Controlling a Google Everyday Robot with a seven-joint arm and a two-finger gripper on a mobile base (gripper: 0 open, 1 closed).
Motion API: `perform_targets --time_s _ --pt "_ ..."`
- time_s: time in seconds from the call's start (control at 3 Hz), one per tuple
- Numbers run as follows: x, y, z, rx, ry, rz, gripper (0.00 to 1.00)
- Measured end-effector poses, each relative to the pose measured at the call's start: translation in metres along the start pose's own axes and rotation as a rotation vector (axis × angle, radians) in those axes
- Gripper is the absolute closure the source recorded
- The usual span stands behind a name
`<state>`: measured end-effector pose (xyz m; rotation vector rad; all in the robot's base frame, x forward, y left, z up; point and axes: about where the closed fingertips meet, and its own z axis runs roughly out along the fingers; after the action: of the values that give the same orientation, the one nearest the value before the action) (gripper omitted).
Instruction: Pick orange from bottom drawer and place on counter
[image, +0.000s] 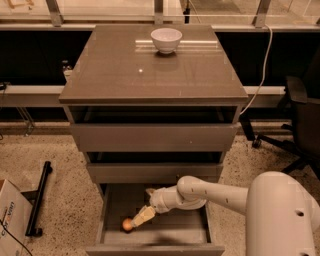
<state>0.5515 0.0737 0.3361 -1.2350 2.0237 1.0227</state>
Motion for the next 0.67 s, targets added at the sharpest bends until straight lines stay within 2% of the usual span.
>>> perform_targets --time_s 0.67 --pt "0.026 -0.020 0.026 -0.029 -0.017 0.076 0.00"
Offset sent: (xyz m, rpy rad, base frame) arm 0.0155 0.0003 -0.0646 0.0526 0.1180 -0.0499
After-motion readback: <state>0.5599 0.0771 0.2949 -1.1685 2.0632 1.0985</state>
